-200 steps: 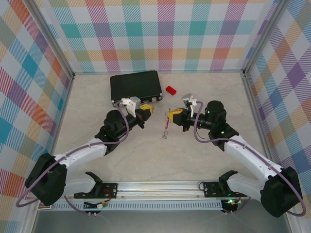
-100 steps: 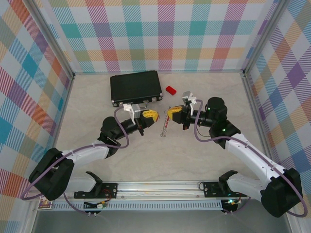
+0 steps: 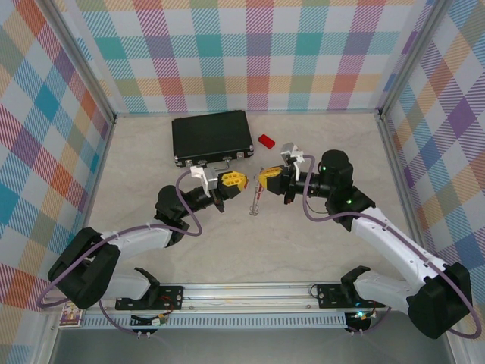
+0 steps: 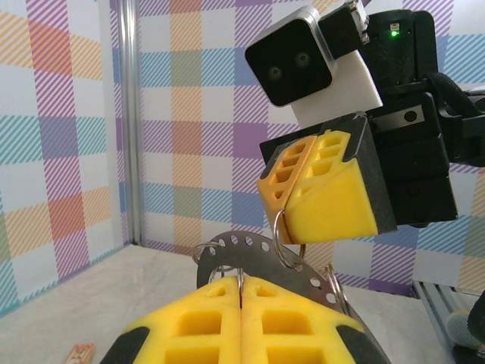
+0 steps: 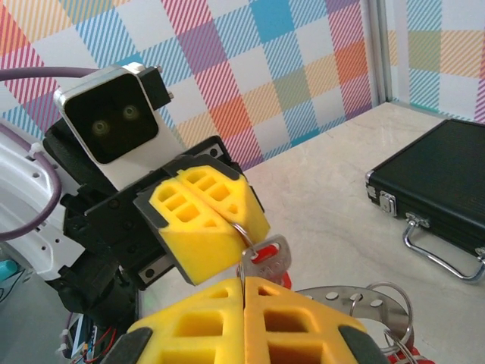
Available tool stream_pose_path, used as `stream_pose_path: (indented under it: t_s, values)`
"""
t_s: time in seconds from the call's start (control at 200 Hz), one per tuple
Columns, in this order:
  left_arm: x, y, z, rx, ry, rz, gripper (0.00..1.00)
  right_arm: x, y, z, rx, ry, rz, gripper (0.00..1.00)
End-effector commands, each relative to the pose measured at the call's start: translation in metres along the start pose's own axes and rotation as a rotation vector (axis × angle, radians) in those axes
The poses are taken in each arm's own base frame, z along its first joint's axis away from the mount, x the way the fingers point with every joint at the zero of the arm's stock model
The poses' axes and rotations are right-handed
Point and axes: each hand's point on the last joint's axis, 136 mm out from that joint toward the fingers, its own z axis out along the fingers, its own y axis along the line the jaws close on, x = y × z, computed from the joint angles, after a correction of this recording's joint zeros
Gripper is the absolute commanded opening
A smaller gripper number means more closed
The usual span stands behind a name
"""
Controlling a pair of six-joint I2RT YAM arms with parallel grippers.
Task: Put the keys on the keyring
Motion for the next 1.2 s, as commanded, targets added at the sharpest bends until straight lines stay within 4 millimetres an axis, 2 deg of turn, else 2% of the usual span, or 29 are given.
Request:
stream_pose_path:
  t_s: [0.0, 0.21, 0.4, 0.66, 1.195]
  values:
    - [-0.015, -0.012, 0.003, 0.064, -0.053, 0.065, 0.00, -0.013, 0.013, 0.002, -0.039, -0.002, -0.066, 0.00]
    - [-0.022, -0.023, 0.003, 0.125, -0.059, 0.024, 0.00, -0.002, 0.025, 0.010, -0.058, 0.051, -0.098, 0.00]
    - [-0.027, -0.028, 0.002, 0.151, -0.063, 0.003, 0.00, 0.002, 0.011, 0.007, 0.043, 0.039, -0.114, 0.00]
    - [-0.030, -0.034, 0.001, 0.185, -0.060, -0.019, 0.00, 0.001, 0.006, -0.006, 0.126, -0.005, -0.162, 0.00]
    - [-0.031, -0.035, 0.011, 0.236, -0.045, -0.078, 0.00, 0.011, 0.023, 0.001, -0.004, 0.034, -0.135, 0.00]
